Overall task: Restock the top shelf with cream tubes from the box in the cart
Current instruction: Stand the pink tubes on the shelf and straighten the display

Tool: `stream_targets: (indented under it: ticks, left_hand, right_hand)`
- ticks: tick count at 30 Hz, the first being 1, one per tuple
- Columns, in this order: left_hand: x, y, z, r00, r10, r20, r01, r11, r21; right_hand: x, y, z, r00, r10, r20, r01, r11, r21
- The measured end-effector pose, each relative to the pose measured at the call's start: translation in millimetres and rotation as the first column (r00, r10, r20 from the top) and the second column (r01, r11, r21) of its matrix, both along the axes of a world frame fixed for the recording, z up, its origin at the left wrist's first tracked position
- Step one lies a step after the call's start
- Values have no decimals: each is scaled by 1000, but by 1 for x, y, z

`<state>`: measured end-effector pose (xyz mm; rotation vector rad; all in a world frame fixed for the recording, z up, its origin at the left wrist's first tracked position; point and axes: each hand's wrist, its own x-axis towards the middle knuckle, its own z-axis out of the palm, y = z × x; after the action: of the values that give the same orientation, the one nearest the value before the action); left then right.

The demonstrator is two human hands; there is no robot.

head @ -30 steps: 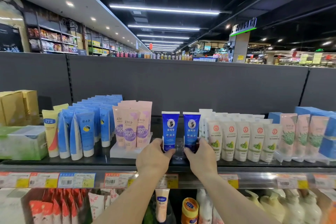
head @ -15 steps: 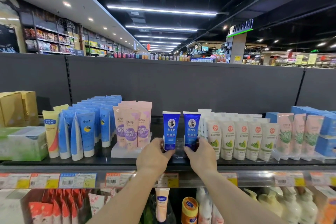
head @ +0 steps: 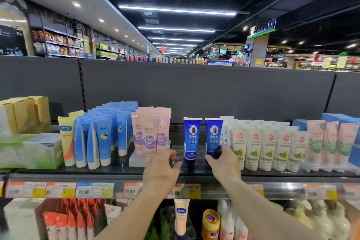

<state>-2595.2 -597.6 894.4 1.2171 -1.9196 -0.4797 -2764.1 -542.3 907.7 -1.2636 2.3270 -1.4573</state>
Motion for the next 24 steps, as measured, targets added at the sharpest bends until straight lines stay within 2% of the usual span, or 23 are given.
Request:
stream_targets:
  ticks: [4,8,10,14,24]
  left_hand:
    - [5,-1,3,999,18,29,-16,999,-50]
    - [38,-13,5,971,215,103,-194,965,-178]
    - [58,-21,3,937,291,194,-259,950,-176]
    - [68,-26,0,945,258,201,-247,966,-77]
    - [68,-27,0,939,270,210,-255,962,-96]
  right_hand:
    - [2,8,1,1000,9,7,-9,999,-40]
    - [2,25,0,999,10,33,-5,988,-153]
    - [4,32,-3,998,15,-61,-23,991,-134]
    - [14,30,-12,969,73,-238,-81,997,-22]
    - [26,21,-23,956,35,-291,-32,999,14]
